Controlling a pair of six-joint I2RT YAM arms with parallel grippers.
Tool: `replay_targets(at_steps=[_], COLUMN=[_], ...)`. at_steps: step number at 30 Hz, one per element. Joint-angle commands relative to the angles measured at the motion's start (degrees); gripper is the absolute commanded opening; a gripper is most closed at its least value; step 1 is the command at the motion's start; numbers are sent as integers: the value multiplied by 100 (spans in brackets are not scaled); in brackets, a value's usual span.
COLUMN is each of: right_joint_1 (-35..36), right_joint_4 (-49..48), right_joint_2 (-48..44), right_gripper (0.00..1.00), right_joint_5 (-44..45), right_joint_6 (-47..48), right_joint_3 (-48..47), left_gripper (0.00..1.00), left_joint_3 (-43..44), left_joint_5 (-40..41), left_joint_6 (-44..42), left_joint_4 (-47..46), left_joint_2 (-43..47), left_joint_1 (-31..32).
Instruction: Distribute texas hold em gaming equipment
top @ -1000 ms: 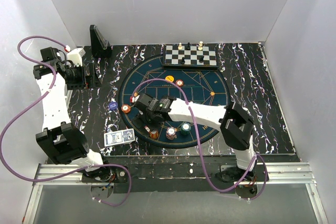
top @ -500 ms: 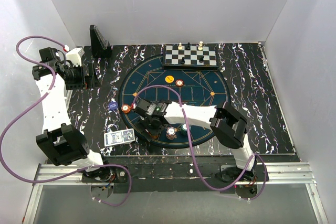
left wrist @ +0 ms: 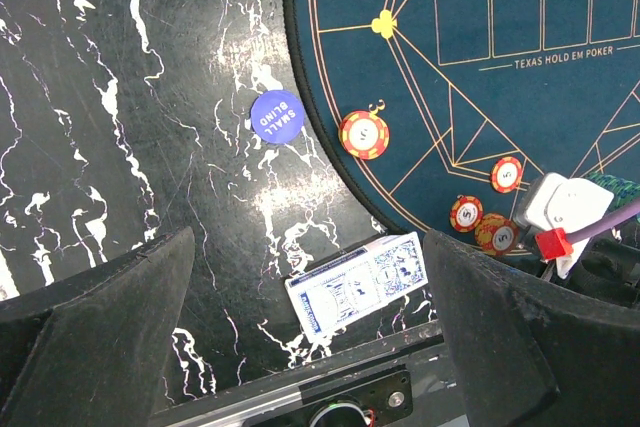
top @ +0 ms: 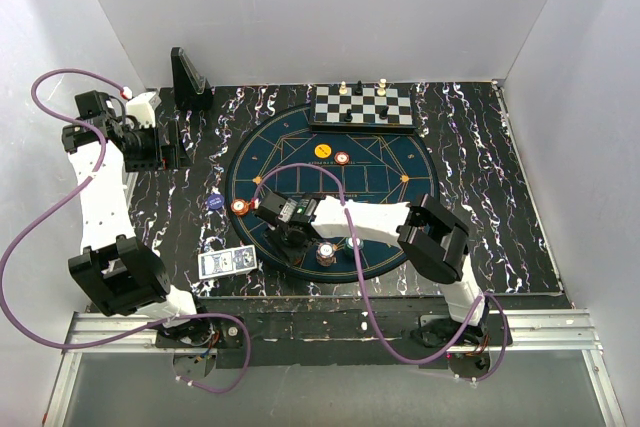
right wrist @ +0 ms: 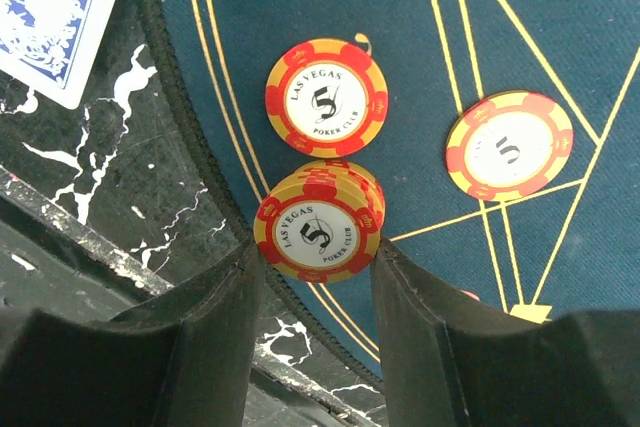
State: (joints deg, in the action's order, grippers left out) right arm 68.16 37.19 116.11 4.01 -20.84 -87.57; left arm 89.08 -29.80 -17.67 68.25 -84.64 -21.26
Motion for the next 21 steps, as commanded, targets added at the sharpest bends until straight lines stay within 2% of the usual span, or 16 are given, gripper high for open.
replay_targets(at_steps=[1, 3, 9, 13, 21], right_joint_1=[31, 39, 31, 31, -206], right_joint_4=[-133, -133, -238, -353, -581], right_joint_2=[183, 192, 8, -255, -1055], right_gripper=[51, 47, 25, 2, 1], right_joint_5=[108, 170, 355, 548, 926], right_joint_6=[-61, -43, -34, -8, 10], right_joint_3=[-41, -41, -15, 38, 152], left_gripper=[100, 100, 100, 100, 100], left_joint_3=[-22, -13, -31, 92, 215], left_joint_5=[9, 1, 27, 1, -61], left_joint_6=[-70, -70, -96, -122, -96], left_joint_4=[-66, -57, -40, 39, 66], left_joint_2=[255, 264, 299, 264, 167], left_joint_1=[-28, -28, -37, -45, -54])
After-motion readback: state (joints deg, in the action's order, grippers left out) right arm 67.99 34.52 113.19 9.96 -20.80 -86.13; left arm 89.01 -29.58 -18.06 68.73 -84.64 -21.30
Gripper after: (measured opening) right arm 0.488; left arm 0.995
